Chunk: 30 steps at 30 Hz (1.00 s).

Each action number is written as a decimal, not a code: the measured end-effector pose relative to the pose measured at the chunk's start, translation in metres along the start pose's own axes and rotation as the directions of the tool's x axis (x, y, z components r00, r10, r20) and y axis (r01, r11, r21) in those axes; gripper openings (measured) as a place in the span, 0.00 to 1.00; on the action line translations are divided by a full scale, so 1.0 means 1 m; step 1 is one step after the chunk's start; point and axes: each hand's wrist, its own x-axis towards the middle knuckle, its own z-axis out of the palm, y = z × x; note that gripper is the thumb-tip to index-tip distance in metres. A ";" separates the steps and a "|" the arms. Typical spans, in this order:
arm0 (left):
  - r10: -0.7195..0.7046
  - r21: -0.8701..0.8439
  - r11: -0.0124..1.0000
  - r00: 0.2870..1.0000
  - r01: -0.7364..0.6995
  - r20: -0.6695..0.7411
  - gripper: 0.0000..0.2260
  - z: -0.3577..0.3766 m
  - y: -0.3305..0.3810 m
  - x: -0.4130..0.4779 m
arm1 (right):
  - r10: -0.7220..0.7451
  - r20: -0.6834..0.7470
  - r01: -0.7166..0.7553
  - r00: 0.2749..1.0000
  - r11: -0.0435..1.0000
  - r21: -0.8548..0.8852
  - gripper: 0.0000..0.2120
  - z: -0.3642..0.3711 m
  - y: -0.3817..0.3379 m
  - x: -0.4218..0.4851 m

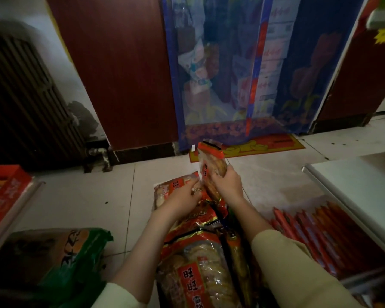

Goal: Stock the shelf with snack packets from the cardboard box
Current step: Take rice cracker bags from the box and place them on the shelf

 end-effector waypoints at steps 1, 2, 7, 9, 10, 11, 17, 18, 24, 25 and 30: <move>0.012 -0.006 1.000 1.000 -0.013 -0.025 0.23 0.000 0.002 0.000 | -0.002 -0.021 0.002 1.000 1.000 -0.005 0.18 -0.002 0.000 -0.002; 0.018 -0.010 1.000 0.999 -0.019 -0.041 0.23 0.000 0.004 0.000 | 0.000 -0.046 -0.001 0.999 1.000 -0.005 0.17 -0.004 0.001 -0.004; 0.056 -0.054 0.997 0.997 -0.059 -0.051 0.22 0.002 0.018 0.000 | -0.015 -0.177 0.025 0.984 0.998 0.052 0.15 -0.027 -0.005 -0.014; 0.065 -0.079 0.994 0.996 -0.070 -0.053 0.22 0.007 0.023 0.001 | -0.044 -0.213 0.063 0.976 0.995 0.081 0.13 -0.042 -0.011 -0.019; 0.059 -0.085 0.994 0.997 -0.063 -0.054 0.22 0.010 0.025 0.002 | -0.054 -0.232 0.078 0.971 0.992 0.096 0.12 -0.051 -0.014 -0.022; 0.049 -0.092 0.994 0.997 -0.054 -0.058 0.24 0.013 0.028 0.004 | -0.065 -0.250 0.097 0.966 0.989 0.116 0.11 -0.062 -0.017 -0.025; -0.007 -0.274 0.961 0.980 -0.049 -0.199 0.32 0.029 0.071 0.009 | 0.011 -0.244 0.071 0.970 0.943 0.326 0.09 -0.137 -0.022 -0.046; -0.003 -0.299 0.952 0.980 -0.057 -0.198 0.31 0.031 0.080 0.007 | 0.039 -0.250 0.065 0.967 0.916 0.395 0.10 -0.151 -0.021 -0.051; 0.033 -0.413 0.904 0.979 -0.115 -0.199 0.34 0.051 0.112 -0.006 | 0.137 -0.252 0.055 0.958 0.775 0.629 0.08 -0.208 -0.017 -0.077; 0.042 -0.430 0.893 0.977 -0.130 -0.209 0.34 0.055 0.116 -0.007 | 0.138 -0.253 0.061 0.958 0.761 0.645 0.08 -0.214 -0.015 -0.081; 0.068 -0.411 0.897 0.968 -0.165 -0.240 0.34 0.063 0.140 -0.018 | 0.134 -0.244 0.078 0.961 0.712 0.697 0.11 -0.239 -0.006 -0.097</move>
